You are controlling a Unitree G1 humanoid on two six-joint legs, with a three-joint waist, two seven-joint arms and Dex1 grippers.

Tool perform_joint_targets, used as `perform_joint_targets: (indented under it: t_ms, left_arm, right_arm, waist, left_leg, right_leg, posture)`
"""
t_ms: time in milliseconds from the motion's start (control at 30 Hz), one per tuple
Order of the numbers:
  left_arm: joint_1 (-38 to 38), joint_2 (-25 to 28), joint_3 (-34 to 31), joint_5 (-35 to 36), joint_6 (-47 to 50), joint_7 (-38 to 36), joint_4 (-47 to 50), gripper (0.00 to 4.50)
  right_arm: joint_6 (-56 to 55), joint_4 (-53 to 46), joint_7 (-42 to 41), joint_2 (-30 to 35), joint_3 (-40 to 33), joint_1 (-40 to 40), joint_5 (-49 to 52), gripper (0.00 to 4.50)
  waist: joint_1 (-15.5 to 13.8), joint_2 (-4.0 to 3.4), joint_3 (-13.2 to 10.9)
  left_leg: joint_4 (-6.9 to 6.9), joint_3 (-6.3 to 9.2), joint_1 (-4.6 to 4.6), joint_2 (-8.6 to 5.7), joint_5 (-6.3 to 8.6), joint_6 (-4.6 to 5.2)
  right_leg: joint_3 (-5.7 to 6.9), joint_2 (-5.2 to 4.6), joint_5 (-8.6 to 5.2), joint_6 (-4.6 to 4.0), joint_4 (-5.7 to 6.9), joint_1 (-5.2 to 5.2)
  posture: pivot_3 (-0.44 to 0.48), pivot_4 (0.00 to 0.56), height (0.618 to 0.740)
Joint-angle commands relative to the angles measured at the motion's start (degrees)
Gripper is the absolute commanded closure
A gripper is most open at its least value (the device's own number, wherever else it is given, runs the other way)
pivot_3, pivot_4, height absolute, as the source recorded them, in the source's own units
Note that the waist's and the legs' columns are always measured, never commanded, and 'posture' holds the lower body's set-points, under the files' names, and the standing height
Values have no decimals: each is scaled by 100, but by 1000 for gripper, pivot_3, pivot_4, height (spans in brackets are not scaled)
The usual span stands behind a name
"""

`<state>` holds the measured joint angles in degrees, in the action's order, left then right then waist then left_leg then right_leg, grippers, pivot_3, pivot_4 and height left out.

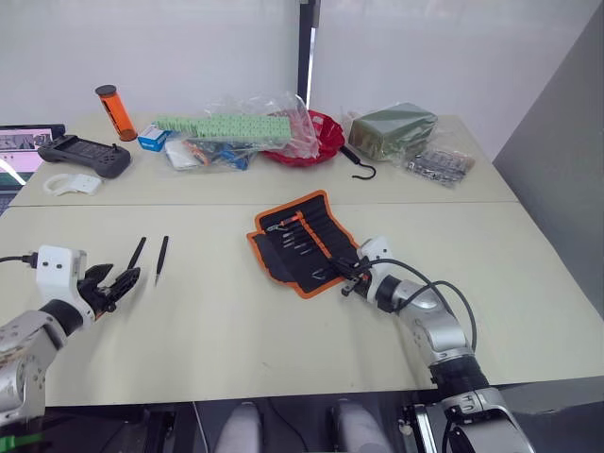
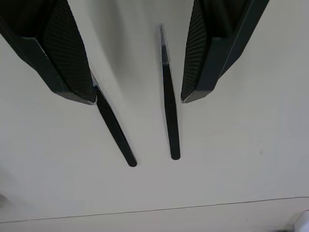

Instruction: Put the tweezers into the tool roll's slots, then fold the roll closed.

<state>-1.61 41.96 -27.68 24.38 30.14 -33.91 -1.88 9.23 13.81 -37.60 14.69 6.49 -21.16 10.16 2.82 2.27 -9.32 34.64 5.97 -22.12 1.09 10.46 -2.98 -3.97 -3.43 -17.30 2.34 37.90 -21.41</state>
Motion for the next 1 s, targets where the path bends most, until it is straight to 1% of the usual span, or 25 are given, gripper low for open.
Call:
perform_joint_targets:
  t_ms: [33, 133, 267, 433, 567, 600, 733, 833, 900, 1000]
  left_arm:
    - [-84, 149, 22, -215, -249, -28, -314, 1520]
    - [-129, 172, 123, -278, -342, -173, -479, 1520]
    - [-357, 131, 456, -470, -563, -308, -850, 1520]
    - [-670, 46, 656, -623, -859, -362, -1290, 2948]
    - [-915, 21, 750, -743, -1067, -335, -1728, 4352]
    - [-944, 15, 760, -755, -1094, -335, -1787, 4469]
    - [-992, 15, 763, -772, -1196, -303, -1929, 4469]
    - [-1015, 35, 631, -716, -1269, -229, -1943, 4469]
    - [-1055, 73, 541, -650, -1289, -203, -1875, 4469]
    - [-1176, 156, 419, -516, -1260, -176, -1512, 4469]
  right_arm:
    - [166, 87, 47, 53, 44, 140, -117, 4500]
    - [178, 73, 61, 56, 42, 147, -113, 4500]
    - [205, 102, 47, 59, 74, 85, -124, 4500]
    - [226, 147, 25, 75, 76, -17, -133, 4500]
    - [216, 165, 13, 86, 95, -48, -150, 4500]
    - [221, 156, 13, 86, 97, -48, -151, 4500]
    - [234, 139, 13, 87, 98, -49, -162, 4500]
    - [236, 138, 19, 88, 98, -40, -165, 4500]
    - [235, 137, 23, 90, 105, -33, -171, 4500]
    - [240, 131, 41, 91, 106, -28, -179, 4500]
  waist:
    - [-2, -3, -2]
    - [-17, -8, -5]
    - [-45, -14, -9]
    - [-34, -13, -8]
    - [-37, -16, -10]
    - [-39, -17, -10]
    - [-38, -19, -11]
    - [-35, -20, -11]
    - [-33, -20, -11]
    - [-31, -19, -12]
  left_leg:
    - [-2, 0, 0, 0, 0, 0]
    - [-2, 0, 0, 0, 0, 0]
    - [2, 1, 1, 0, 0, 0]
    - [4, 1, 2, -1, 0, 0]
    - [3, 1, 2, -1, 0, 0]
    - [3, 1, 2, -2, -1, 0]
    - [3, 1, 3, -1, -1, 0]
    - [3, 1, 4, -1, -1, 0]
    - [3, 1, 3, -1, -1, 0]
    - [3, 2, 0, -1, -1, 0]
  right_leg:
    - [0, 0, 0, 0, 0, -1]
    - [1, 0, 0, 0, 1, -2]
    - [1, -1, 0, 0, 3, 1]
    - [1, -1, 0, 2, 4, 2]
    - [1, -1, 0, 2, 6, 1]
    - [2, -1, 0, 2, 6, 2]
    - [1, -1, 0, 2, 6, 2]
    - [1, -1, 0, 3, 7, 3]
    - [1, -1, 0, 3, 7, 2]
    - [2, -1, 0, 3, 7, 0]
  posture:
    - [0, 150, 740]
    - [0, 150, 740]
    - [0, 150, 740]
    - [0, 150, 740]
    - [0, 150, 740]
    - [0, 150, 740]
    - [0, 150, 740]
    - [0, 150, 740]
    - [0, 150, 740]
    - [0, 150, 740]
